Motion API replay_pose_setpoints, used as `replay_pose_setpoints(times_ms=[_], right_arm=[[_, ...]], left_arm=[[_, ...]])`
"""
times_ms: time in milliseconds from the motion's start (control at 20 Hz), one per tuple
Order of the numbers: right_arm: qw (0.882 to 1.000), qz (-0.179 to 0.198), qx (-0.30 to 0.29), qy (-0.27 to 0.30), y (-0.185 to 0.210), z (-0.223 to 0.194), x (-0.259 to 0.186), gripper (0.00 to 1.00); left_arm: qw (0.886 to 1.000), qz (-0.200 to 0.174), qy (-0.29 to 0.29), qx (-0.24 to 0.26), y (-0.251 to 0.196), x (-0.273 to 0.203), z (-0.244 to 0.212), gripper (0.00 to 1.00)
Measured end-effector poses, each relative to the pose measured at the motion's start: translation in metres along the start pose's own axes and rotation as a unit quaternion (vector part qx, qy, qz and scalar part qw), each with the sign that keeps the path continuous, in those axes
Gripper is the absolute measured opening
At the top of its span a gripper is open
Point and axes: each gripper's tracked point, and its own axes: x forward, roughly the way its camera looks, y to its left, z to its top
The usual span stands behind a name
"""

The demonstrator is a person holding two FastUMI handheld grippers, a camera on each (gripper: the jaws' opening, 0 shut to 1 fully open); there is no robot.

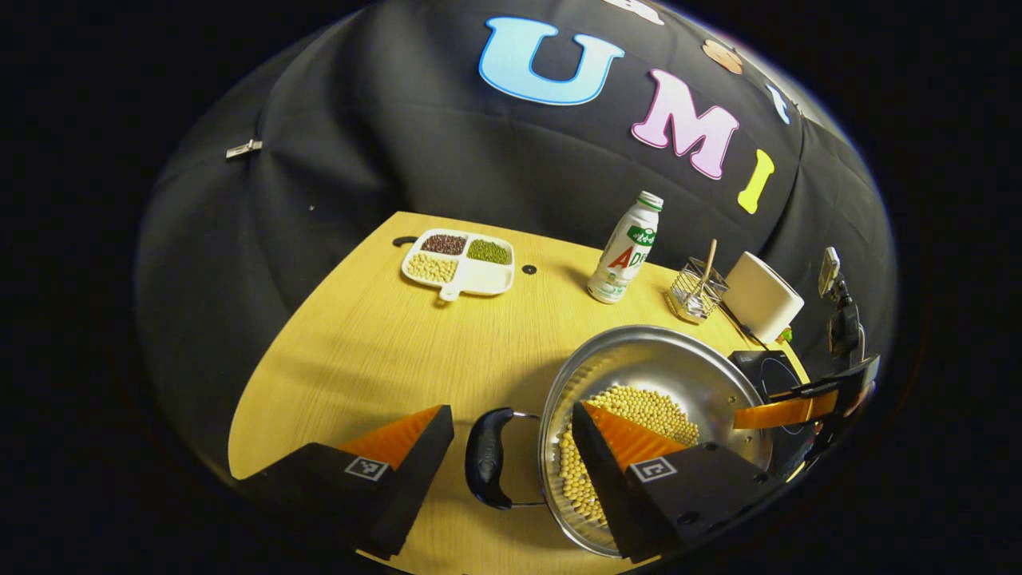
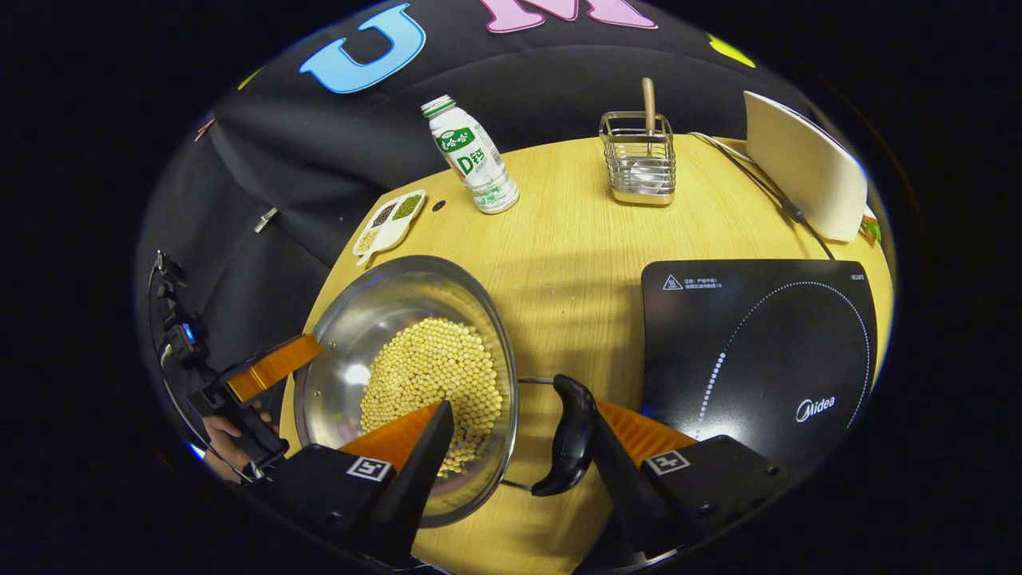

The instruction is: First push the handle of the pot to place it horizontally, then grasp the pot with both hands and set it on the induction cooktop.

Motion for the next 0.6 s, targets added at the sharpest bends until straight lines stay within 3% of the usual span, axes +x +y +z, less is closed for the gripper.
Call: replay_pose_setpoints(times_ms=[250,450,600], right_arm=[[1.000,-0.017,-0.021,0.016,0.001,-0.010,0.015,0.95],[0.999,-0.024,-0.030,0.013,0.005,-0.014,0.025,0.76],[0.998,-0.040,-0.041,0.007,0.002,-0.013,0.029,0.76]], left_arm=[[1.000,-0.007,0.017,-0.019,0.009,0.006,-0.013,0.87],[1.000,-0.012,0.023,-0.014,0.015,0.004,-0.018,0.80],[1.000,-0.009,0.024,-0.010,0.021,0.003,-0.017,0.73]])
